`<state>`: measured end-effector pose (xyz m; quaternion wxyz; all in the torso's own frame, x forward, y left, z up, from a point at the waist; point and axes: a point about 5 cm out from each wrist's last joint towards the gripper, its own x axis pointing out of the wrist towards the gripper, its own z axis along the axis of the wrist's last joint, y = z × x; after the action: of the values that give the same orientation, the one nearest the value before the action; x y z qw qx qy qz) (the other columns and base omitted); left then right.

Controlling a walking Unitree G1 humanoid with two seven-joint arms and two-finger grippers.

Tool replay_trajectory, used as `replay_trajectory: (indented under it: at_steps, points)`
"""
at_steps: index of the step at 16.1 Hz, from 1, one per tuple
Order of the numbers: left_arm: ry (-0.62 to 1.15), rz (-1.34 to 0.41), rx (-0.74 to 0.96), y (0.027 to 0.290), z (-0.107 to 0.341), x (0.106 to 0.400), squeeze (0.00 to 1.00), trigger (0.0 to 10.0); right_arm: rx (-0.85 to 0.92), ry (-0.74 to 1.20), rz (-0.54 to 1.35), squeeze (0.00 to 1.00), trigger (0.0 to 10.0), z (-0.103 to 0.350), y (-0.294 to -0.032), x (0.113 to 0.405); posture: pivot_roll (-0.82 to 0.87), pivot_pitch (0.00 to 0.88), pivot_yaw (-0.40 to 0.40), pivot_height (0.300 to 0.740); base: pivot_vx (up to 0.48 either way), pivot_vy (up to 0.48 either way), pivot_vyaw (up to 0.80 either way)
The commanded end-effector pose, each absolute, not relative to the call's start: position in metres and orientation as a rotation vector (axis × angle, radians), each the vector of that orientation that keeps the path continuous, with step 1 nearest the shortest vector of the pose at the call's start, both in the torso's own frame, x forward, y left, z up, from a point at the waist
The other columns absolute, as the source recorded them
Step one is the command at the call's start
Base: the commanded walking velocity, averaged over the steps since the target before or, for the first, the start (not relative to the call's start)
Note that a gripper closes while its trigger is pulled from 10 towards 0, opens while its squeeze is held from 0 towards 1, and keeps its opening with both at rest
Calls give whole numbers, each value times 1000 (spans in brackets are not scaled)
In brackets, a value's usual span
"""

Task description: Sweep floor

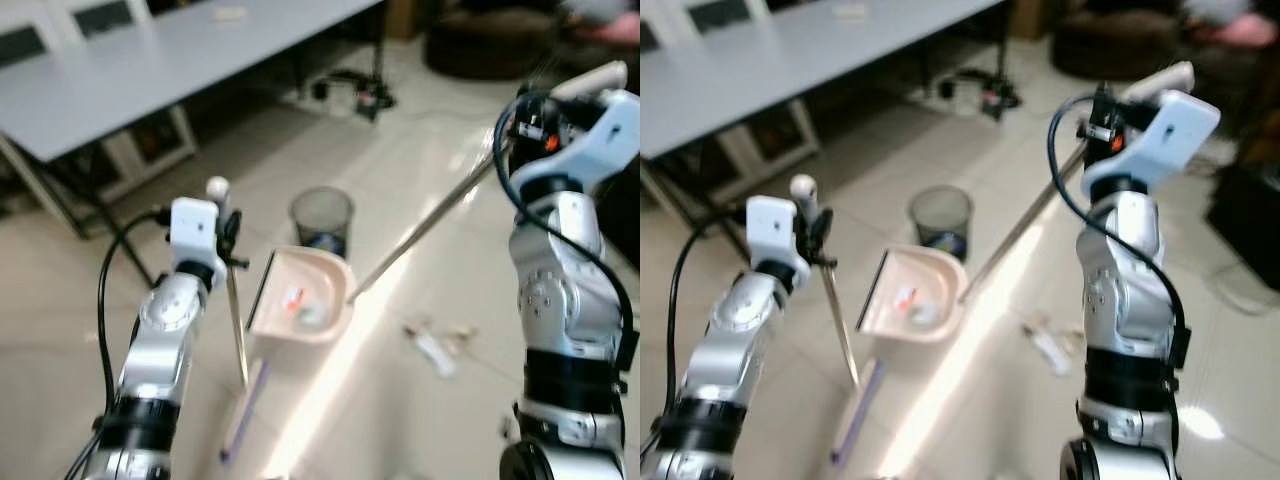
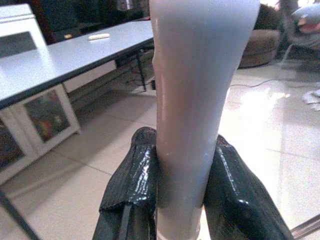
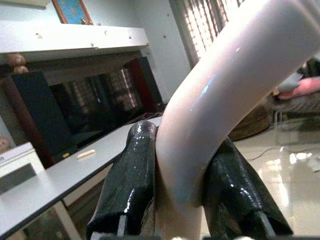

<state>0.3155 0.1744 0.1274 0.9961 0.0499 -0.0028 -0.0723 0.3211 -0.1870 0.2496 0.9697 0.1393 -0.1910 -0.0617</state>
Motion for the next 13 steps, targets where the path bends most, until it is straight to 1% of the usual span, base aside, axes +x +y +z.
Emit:
replay_trajectory:
  at_steps: [1,8,13]
  points:
    - [-43,-164,97,168,135,317,0,10000,279,-437,-159,0,10000,260,-197,318,-23,13,60,740,345,0,0]
    - [-37,-175,87,163,133,317,0,10000,278,-458,-165,0,10000,267,-205,318,-30,17,60,740,346,0,0]
    - [-42,-177,75,159,134,318,0,10000,283,-460,-159,0,10000,269,-204,320,-30,14,57,740,345,0,-530]
